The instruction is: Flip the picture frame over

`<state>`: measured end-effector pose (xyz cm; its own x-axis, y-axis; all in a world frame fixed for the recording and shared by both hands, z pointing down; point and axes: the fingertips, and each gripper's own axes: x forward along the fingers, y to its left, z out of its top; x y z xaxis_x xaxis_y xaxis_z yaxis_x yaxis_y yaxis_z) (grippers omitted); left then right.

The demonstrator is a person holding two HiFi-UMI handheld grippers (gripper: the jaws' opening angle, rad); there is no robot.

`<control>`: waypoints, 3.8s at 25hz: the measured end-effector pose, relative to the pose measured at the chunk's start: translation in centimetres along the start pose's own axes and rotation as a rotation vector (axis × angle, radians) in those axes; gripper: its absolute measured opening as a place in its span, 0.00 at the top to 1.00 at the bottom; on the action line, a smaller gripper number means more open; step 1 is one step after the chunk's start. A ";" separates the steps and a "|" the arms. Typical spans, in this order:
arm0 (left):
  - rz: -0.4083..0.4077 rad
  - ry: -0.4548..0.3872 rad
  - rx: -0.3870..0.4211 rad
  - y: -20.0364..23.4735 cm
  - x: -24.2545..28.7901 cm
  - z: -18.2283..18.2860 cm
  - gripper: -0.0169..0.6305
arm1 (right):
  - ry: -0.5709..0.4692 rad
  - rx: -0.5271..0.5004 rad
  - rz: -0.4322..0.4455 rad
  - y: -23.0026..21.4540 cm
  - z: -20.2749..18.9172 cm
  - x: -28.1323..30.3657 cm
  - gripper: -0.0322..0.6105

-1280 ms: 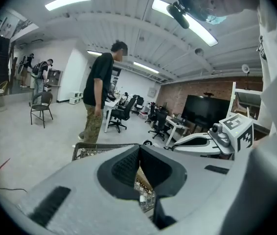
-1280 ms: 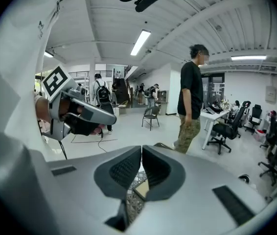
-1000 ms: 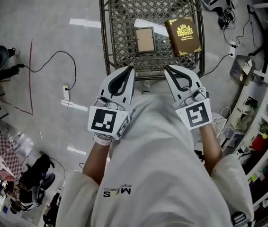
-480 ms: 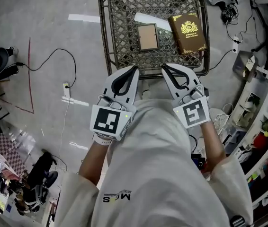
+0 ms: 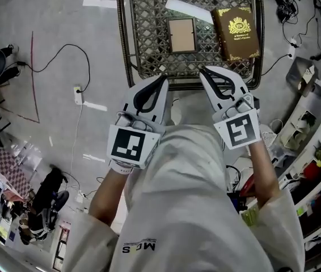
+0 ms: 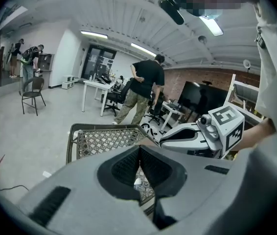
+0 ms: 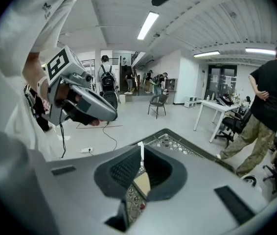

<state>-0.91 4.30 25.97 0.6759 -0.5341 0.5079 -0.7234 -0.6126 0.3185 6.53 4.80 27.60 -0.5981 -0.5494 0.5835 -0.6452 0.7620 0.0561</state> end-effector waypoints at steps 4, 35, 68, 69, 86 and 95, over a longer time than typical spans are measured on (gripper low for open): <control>0.007 0.022 -0.031 0.4 1.2 -0.5 0.94 | 0.018 0.015 0.026 -0.4 -1.8 1.3 0.92; 0.092 0.100 -0.118 5.4 6.0 -8.4 0.94 | 0.161 -0.178 0.268 1.1 -12.6 13.2 0.81; 0.143 0.106 -0.180 6.8 6.0 -10.9 0.94 | 0.314 -0.420 0.400 3.2 -20.7 17.5 0.86; 0.143 0.106 -0.179 6.8 6.0 -10.9 0.94 | 0.313 -0.415 0.400 3.2 -20.7 17.5 0.86; 0.136 0.102 -0.165 6.6 5.4 -10.5 0.94 | 0.311 -0.370 0.422 3.6 -19.6 16.6 0.86; 0.125 0.108 -0.145 6.7 5.1 -10.5 0.94 | 0.303 -0.264 0.436 3.8 -18.3 15.7 0.86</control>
<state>-3.80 3.60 39.11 0.5660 -0.5305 0.6311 -0.8188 -0.4506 0.3556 3.33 5.32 51.79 -0.5939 -0.0739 0.8012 -0.2070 0.9763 -0.0634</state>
